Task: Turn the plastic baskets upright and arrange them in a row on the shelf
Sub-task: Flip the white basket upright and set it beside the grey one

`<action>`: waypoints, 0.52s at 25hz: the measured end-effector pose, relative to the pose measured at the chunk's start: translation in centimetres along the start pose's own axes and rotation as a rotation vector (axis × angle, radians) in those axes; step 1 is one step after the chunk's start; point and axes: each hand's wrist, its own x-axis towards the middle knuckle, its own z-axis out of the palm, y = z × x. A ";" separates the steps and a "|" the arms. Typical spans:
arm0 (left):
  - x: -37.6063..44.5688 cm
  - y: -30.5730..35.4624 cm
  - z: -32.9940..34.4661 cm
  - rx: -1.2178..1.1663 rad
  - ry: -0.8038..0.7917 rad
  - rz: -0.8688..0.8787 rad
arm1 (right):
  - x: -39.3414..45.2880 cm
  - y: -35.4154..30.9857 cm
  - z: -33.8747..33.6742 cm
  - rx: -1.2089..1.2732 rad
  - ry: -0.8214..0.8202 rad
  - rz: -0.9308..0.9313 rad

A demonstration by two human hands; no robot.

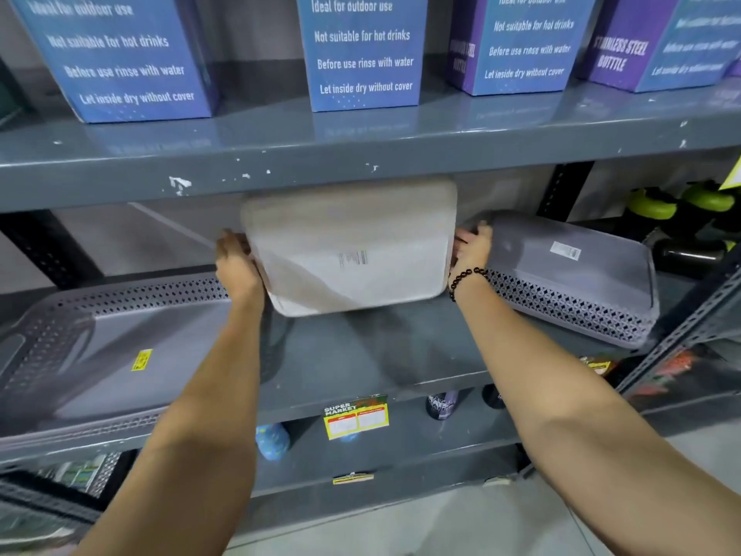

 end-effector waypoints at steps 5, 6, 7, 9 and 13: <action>-0.4 -0.1 -3.8 0.211 -0.003 -0.065 | -1.9 2.0 -3.0 -0.020 -0.005 0.120; -0.9 -0.5 -4.3 0.355 -0.014 -0.032 | -1.3 2.9 -3.4 -0.048 -0.030 0.136; -1.3 -0.9 -4.8 0.482 -0.028 0.006 | -0.6 3.8 -3.6 -0.116 -0.022 0.135; -1.9 -1.3 -5.5 0.682 -0.064 0.072 | 0.9 5.2 -4.1 -0.246 0.041 0.095; -2.6 -2.1 -6.1 1.040 -0.096 0.187 | -3.1 4.0 -3.8 -0.652 0.089 0.011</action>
